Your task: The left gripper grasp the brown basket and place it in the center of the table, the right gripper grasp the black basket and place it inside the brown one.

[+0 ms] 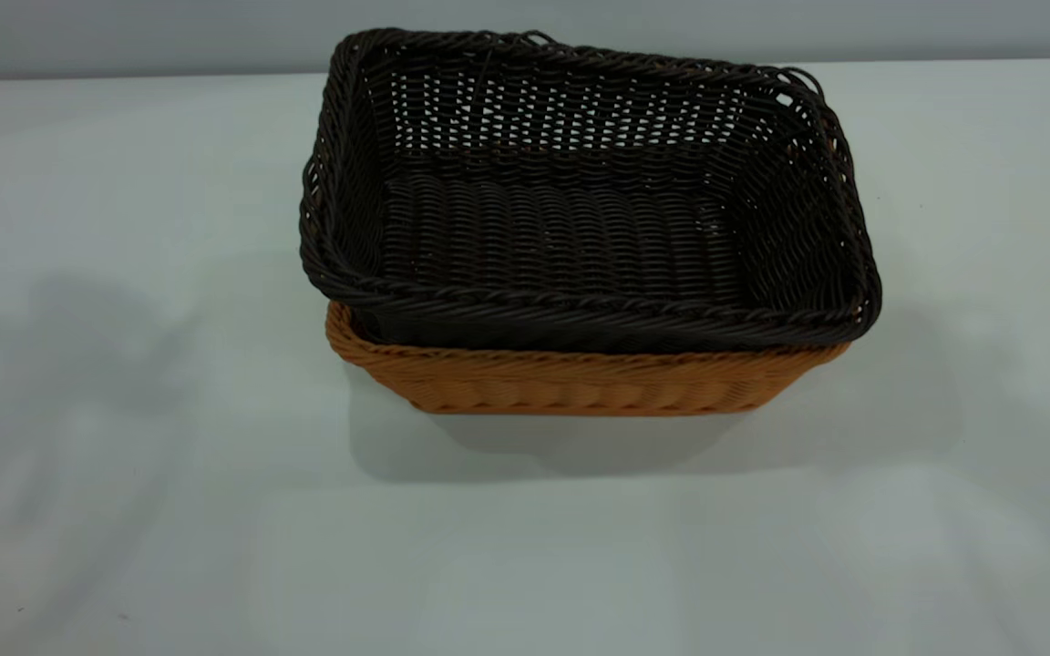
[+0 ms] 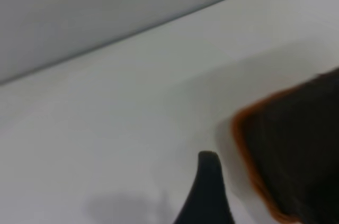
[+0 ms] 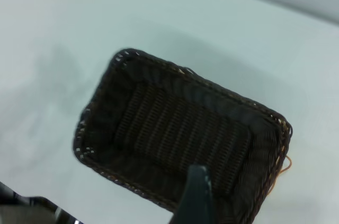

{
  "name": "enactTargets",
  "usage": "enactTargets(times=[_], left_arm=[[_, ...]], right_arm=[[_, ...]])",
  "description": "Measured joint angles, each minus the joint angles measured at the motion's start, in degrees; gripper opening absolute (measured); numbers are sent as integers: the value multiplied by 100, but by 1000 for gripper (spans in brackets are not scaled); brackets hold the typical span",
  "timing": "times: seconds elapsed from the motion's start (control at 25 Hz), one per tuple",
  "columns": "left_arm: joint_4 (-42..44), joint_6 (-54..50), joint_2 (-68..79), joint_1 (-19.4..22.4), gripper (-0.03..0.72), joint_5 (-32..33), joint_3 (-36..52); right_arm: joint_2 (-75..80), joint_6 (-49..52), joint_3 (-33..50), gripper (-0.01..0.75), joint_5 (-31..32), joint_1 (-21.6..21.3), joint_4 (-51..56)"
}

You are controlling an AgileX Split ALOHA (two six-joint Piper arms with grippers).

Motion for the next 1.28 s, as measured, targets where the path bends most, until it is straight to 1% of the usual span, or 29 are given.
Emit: enactTargets(times=[0.16, 0.32, 0.4, 0.52, 0.72, 0.88, 0.96, 1.08, 1.28], left_arm=[[0, -519, -603, 0, 549, 802, 0], [11, -780, -985, 0, 549, 829, 28], [33, -827, -1203, 0, 549, 829, 261], [42, -887, -1662, 0, 549, 829, 940], [117, -940, -2676, 0, 549, 829, 2655], [197, -892, -3540, 0, 549, 829, 3939], [311, -863, -3967, 0, 549, 829, 4398], [528, -851, -4652, 0, 549, 829, 4831], [924, -936, -5768, 0, 549, 800, 5205]], right_arm=[[-1091, 31, 602, 594, 39, 0, 5], [-2115, 31, 1534, 594, 55, 0, 11], [-2683, 44, 2059, 594, 61, 0, 11], [-3530, 62, 2910, 594, 75, 0, 11], [-5149, 22, 4252, 594, 96, 0, -8], [-6337, -21, 5013, 594, 65, 0, -168], [-6767, -21, 5286, 594, -55, 0, -343], [-7200, -21, 5683, 594, -255, 0, -610], [-7547, 204, 6290, 594, -503, 0, -1166]])
